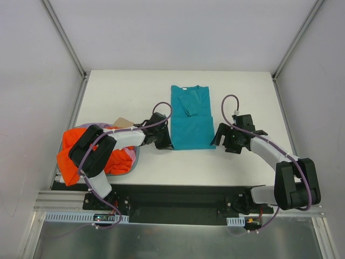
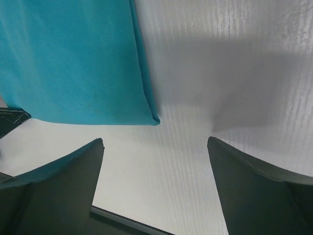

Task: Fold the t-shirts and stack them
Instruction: Grab one side of the 2/3 rectangular tshirt with both arms

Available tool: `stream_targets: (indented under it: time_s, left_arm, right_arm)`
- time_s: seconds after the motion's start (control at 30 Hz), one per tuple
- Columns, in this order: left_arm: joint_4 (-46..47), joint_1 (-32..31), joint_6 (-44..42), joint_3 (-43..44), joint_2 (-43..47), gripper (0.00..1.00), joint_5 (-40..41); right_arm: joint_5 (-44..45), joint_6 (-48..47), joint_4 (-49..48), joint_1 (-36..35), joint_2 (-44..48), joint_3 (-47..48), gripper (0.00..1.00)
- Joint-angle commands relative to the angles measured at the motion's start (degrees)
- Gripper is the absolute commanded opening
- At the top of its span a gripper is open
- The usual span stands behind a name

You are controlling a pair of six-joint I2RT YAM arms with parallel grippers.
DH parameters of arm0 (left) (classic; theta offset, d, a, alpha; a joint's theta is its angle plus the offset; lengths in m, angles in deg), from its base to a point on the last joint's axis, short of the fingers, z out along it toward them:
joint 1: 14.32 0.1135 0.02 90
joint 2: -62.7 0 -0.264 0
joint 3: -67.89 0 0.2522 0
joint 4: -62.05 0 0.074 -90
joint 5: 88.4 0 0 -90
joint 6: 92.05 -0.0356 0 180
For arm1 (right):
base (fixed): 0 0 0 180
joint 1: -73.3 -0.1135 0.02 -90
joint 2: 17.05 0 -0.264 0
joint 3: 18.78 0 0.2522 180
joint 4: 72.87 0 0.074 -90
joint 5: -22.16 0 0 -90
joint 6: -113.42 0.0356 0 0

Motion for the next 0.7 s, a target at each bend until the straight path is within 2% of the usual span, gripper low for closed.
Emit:
stream_targets:
  time_s: [0.0,0.23,0.37,0.5,0.67]
  left_arm:
    - [-2.03,-0.58,-1.06,1.68,-0.79,0.0,2.49]
    - [-2.03,-0.58,-1.23,1.51,-1.41,0.0,2.05]
    - [-2.03,-0.67,-1.23,1.51,-1.41,0.0,2.23]
    - [-2.03,-0.67,-1.41,1.68,-1.67,0.0,2.05]
    - [-2.03,-0.76,-1.41,1.51,-1.67,0.0,1.97]
  right_arm:
    - [-2.54,1.04,-1.4,0.37,-2.06,0.56,0.89]
    - [-3.78,2.89,-3.59,0.45,-6.27,2.06,0.7]
    - [-3.78,3.68,-4.47,0.45,-8.91,3.02,0.54]
    - [-4.48,3.94,-5.17,0.45,-11.63,3.29,0.47]
    - [-6.67,3.51,-5.62,0.45,-13.84,3.03,0.2]
